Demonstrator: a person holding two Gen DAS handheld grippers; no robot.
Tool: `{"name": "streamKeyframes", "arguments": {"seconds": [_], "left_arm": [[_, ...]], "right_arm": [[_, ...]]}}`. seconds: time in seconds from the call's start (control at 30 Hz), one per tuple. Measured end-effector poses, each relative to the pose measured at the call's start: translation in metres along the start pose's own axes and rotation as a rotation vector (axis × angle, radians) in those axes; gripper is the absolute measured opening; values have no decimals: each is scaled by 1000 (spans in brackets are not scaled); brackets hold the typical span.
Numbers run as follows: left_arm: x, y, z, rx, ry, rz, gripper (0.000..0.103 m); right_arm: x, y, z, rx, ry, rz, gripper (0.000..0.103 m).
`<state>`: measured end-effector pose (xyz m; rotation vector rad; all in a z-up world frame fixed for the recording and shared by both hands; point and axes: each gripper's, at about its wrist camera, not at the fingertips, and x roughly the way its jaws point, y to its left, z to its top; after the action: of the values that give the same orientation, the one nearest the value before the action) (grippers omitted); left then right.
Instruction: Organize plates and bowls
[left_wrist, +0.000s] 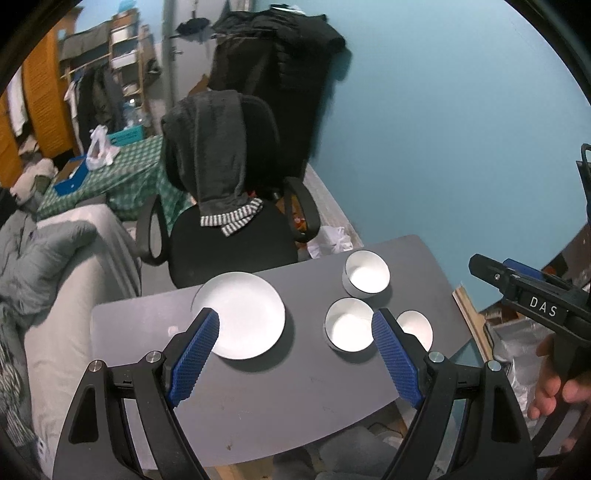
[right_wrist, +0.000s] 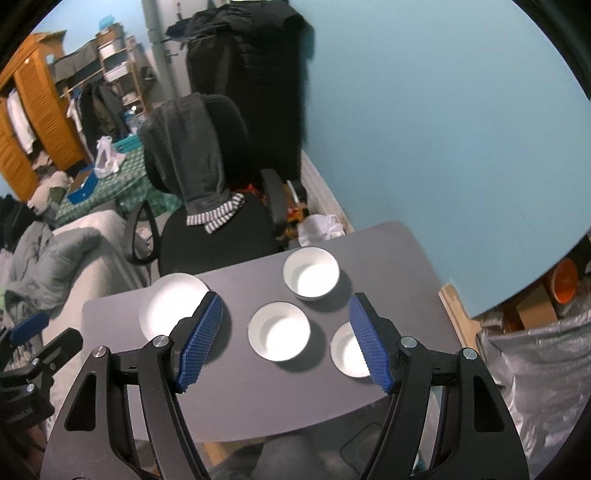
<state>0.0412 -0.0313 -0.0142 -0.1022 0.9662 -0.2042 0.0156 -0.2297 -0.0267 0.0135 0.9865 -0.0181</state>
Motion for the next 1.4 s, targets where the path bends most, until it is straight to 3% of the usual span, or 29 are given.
{"name": "streamKeyframes", "arguments": {"seconds": [0.57,0.97,1.4], "left_arm": [[43,-57,30,97,48,-88,86],[74,-64,45,85,103,-56,86],[120,-61,31,92,192,32,86]], "right_arm": [[7,-50,5,87,28,-64,70],[35,-67,15,89,88,-39,70],[72,-73,22,29,158,-2,70]]}}
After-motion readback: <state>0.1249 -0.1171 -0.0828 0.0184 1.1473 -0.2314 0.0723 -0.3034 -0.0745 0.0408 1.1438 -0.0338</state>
